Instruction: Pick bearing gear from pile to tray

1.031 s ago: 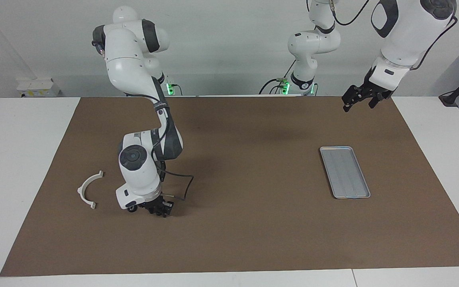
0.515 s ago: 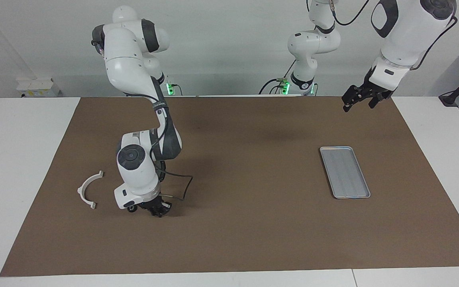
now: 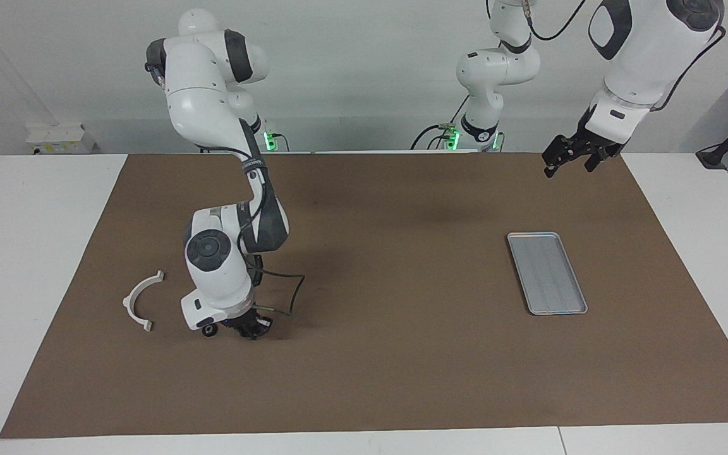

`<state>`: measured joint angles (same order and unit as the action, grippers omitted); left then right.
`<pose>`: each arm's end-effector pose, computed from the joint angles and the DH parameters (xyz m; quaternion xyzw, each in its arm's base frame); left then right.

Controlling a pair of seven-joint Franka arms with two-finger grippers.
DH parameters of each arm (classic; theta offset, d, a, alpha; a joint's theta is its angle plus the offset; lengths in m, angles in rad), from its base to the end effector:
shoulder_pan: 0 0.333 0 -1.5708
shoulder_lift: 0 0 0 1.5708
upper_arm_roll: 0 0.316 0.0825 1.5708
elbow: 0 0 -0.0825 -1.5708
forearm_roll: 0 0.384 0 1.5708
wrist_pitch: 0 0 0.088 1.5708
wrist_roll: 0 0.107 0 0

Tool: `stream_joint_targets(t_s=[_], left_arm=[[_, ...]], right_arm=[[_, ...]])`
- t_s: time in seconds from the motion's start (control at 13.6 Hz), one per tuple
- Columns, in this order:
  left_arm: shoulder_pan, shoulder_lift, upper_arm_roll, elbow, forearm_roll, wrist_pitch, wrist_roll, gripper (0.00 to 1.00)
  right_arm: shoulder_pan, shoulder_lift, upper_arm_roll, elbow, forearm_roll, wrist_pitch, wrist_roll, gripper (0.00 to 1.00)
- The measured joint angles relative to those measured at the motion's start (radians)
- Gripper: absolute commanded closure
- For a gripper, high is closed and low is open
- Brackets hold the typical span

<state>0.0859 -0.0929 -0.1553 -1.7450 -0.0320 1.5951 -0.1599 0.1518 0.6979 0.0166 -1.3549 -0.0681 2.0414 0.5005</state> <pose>0.5226 -0.0431 0.5939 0.9985 0.0466 -0.0299 0.0054 0.7223 0.1163 0.3093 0.9881 -0.1517 0.0029 0.0254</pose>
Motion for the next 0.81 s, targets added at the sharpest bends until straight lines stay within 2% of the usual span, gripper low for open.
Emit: stream_joint_targets(t_s=[0.29,0.44,0.59,0.81], left_arm=[[0.000,0.000,0.000,0.000,0.000,0.000,0.000,0.00],[0.000,0.000,0.000,0.000,0.000,0.000,0.000,0.00],[0.000,0.000,0.000,0.000,0.000,0.000,0.000,0.00],[0.000,0.000,0.000,0.000,0.000,0.000,0.000,0.00]], right_arm=[[0.014,-0.117,0.013,0.124,0.001,-0.322,-0.037,1.00],[0.053,-0.165,0.027,0.185,0.002,-0.456,-0.035,1.00],[0.096,-0.189,0.050,0.243,0.015,-0.529,0.030,1.00],[0.189,-0.192,0.079,0.292,0.051,-0.547,0.277,1.00]])
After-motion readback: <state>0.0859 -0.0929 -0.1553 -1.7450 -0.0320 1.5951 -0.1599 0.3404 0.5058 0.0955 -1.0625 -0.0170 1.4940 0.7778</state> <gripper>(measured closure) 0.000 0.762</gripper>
